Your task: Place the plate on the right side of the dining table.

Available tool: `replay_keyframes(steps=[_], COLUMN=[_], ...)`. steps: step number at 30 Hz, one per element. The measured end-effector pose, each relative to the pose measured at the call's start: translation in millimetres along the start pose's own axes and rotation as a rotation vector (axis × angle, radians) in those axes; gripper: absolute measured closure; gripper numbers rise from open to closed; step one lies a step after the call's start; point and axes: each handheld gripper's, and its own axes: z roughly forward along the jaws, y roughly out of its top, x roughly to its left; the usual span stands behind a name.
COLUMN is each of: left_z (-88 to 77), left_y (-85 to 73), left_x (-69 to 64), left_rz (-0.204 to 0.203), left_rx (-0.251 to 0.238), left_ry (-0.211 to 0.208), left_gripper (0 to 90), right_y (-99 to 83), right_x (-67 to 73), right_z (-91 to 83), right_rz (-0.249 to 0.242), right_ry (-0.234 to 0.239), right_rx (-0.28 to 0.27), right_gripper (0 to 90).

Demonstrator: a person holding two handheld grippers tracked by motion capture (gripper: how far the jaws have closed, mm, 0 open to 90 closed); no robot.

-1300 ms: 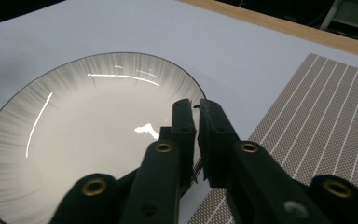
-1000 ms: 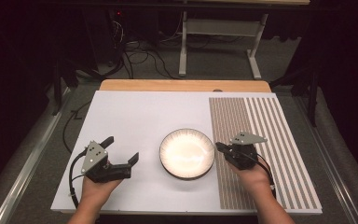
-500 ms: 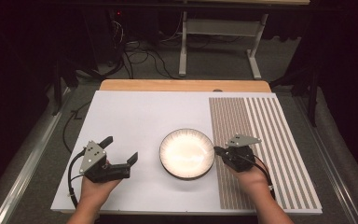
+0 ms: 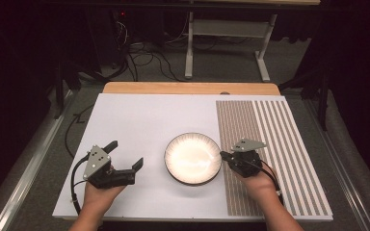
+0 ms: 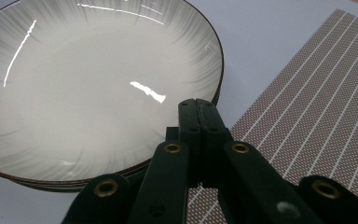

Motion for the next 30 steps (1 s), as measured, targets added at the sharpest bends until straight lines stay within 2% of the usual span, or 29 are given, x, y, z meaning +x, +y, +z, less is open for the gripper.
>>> replay_keyframes(steps=[11,20,30], left_z=[-0.5,-1.5,-3.1], left_y=[0.1,0.5,0.5], left_x=[0.8,1.7,3.7], left_rz=[-0.008,-0.013,-0.027], left_rx=[-0.005,-0.007,-0.009], left_ry=[0.004,0.004,0.009], left_gripper=[0.1,0.2,0.2], right_y=[1.1,2.3,5.6], right_x=[3.9,5.5,11.7], right_z=[1.8,5.5,13.3], right_rz=[-0.029,-0.008,-0.025], right_ry=[0.006,0.026,0.058], right_rx=[0.006,0.001,0.003], right_gripper=[90.0,90.0,90.0])
